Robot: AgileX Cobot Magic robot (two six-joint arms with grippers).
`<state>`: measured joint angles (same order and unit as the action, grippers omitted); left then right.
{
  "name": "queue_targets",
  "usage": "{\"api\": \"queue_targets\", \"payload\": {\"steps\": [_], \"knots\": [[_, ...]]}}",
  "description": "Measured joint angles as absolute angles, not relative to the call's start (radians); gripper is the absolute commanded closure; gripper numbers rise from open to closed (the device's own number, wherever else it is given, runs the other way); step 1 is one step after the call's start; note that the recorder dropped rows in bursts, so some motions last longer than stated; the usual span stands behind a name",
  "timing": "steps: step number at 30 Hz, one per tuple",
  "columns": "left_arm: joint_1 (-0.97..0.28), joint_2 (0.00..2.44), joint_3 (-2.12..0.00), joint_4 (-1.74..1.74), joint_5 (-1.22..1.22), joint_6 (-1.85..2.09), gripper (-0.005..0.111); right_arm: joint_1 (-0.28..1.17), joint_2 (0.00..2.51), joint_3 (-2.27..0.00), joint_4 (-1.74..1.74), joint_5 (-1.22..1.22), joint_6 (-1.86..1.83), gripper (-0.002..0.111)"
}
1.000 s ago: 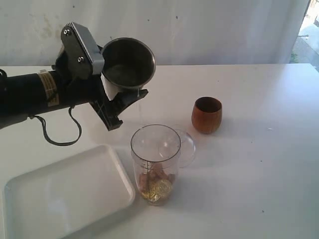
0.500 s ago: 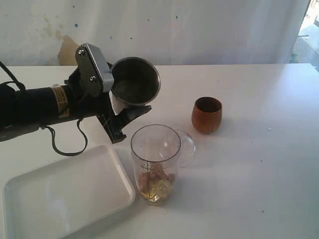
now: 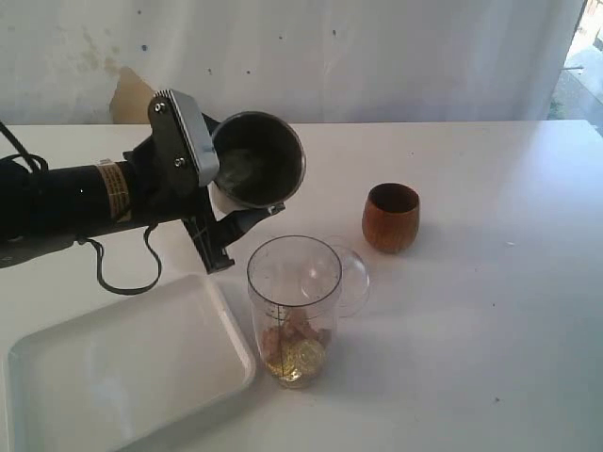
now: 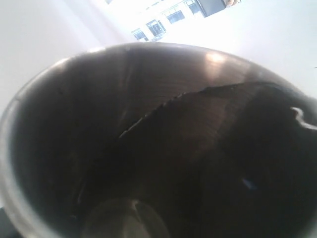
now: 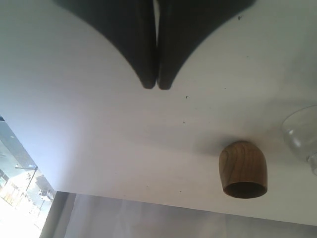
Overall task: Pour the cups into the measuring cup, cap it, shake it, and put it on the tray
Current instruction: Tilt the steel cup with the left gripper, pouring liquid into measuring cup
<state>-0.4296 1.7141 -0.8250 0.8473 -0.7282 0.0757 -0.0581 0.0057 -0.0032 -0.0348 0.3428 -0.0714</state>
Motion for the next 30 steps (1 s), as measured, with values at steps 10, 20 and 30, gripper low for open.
{"api": "queue_targets", "payload": {"steps": [10, 20, 30], "knots": [[-0.430, 1.714, -0.825, 0.847, -0.728, 0.192, 0.107, -0.058, 0.006, -0.003, -0.035, 0.343, -0.071, 0.108], [-0.430, 1.714, -0.825, 0.847, -0.728, 0.312, 0.107, -0.058, 0.006, -0.003, -0.035, 0.343, -0.071, 0.108], [-0.430, 1.714, -0.825, 0.807, -0.768, 0.418, 0.107, -0.058, 0.006, -0.003, -0.035, 0.343, -0.071, 0.108]]}}
